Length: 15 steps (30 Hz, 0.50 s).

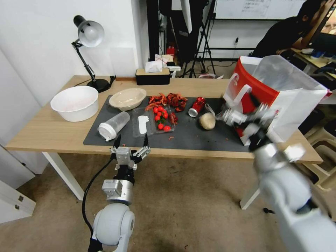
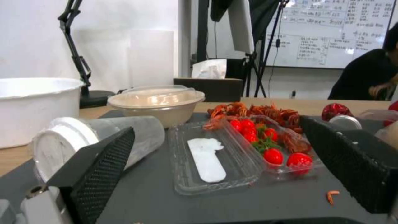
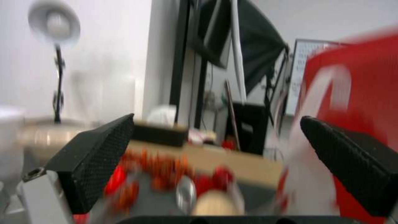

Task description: Pick up the trash from the table and place it into the takeout bag.

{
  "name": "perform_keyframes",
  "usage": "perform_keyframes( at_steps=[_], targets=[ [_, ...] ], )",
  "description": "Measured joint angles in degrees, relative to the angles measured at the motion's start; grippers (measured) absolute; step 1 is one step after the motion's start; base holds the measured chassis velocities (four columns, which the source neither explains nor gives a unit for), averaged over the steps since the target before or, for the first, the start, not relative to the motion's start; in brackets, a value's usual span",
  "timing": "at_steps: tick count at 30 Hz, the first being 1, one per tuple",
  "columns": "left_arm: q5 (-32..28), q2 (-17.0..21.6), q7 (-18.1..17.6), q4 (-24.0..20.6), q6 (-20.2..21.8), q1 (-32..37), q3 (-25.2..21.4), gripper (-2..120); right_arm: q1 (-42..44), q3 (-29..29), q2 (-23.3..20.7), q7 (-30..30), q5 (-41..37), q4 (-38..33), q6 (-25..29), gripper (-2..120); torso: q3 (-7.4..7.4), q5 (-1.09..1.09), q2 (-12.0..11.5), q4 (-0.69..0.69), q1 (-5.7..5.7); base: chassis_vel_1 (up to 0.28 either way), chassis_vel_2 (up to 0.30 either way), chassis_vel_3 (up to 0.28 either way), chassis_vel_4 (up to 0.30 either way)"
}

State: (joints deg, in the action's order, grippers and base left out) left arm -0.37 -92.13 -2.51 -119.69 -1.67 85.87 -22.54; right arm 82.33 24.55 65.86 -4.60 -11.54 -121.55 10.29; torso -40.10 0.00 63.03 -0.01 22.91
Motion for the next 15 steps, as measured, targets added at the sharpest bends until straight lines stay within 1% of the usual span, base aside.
perform_keyframes(
  at_steps=[1,3,4,7,11,15],
  targets=[
    [0.0,0.0,0.0,0.0,0.0,0.0,0.0,99,0.0,0.0,0.0,0.0,0.0,0.0,0.0,100,0.00,0.00,0.0,0.00,0.00,0.000,0.000,0.000,0.000],
    [0.0,0.0,0.1,0.2,-0.4,0.0,-0.2,99,2.7,-2.1,0.9,-3.6,3.3,1.3,1.5,100,0.00,0.00,0.0,0.01,0.00,0.000,0.000,0.000,0.000],
    [0.0,0.0,0.1,0.2,-0.4,0.0,-0.2,99,2.7,-2.1,0.9,-3.6,3.3,1.3,1.5,100,0.00,0.00,0.0,0.01,0.00,0.000,0.000,0.000,0.000],
    [0.0,0.0,0.2,0.4,-1.0,0.1,-0.6,100,5.1,-3.8,2.3,-7.2,6.4,2.9,2.3,100,0.00,-0.01,0.0,0.01,0.00,0.000,0.000,0.000,0.000],
    [0.0,0.0,0.2,0.5,-1.5,0.2,-1.0,100,6.1,-5.2,3.0,-9.4,7.1,4.4,2.9,100,0.00,0.00,0.0,0.01,0.00,0.000,0.000,0.000,0.000],
    [0.0,0.0,0.3,0.6,-1.5,0.2,-1.0,100,5.9,-5.4,3.5,-9.5,6.8,4.6,3.3,100,0.00,0.00,0.0,0.01,0.00,0.000,0.000,0.000,0.000]
  ],
)
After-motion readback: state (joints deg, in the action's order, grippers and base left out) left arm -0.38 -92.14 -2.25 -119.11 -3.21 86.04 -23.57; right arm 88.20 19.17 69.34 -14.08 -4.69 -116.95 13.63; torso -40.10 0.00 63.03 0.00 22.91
